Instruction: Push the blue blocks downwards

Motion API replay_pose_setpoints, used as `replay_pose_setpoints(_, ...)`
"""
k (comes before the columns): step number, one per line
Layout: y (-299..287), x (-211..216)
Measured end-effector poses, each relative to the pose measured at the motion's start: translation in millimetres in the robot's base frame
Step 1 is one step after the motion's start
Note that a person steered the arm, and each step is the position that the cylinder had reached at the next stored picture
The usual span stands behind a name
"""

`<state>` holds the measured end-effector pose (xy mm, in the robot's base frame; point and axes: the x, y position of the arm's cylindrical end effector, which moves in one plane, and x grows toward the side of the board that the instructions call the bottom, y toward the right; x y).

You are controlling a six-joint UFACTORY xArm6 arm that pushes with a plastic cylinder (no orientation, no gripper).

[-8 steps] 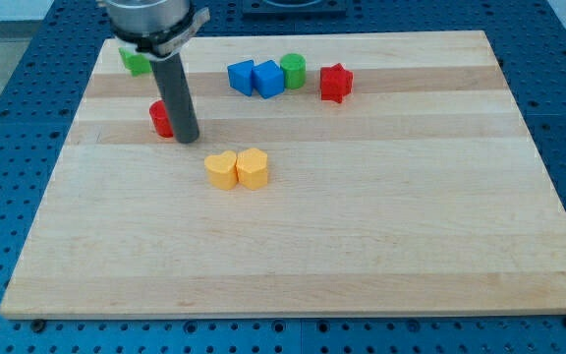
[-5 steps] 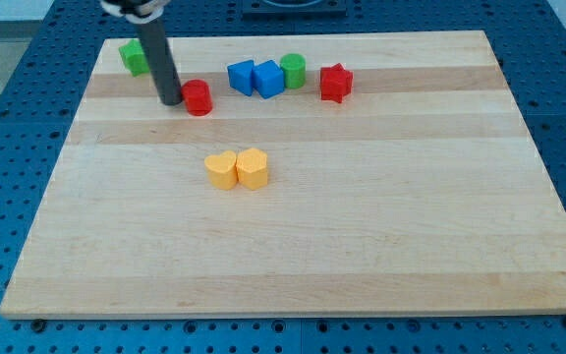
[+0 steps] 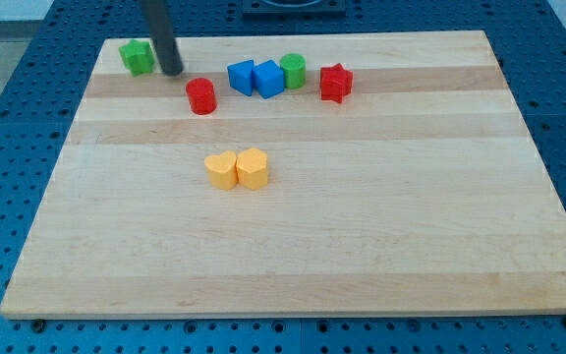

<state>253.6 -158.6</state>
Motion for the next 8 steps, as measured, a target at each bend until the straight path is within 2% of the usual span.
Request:
replay_pose_setpoints(1, 76, -5)
replay_pose_setpoints(3, 166, 63)
replay_pose_setpoints(4, 171, 56)
replay_pose_setpoints(5, 171, 14)
replay_pose_setpoints(6, 159, -7)
replay_pose_setpoints(7, 103, 1)
replay_pose_setpoints(8, 78, 32)
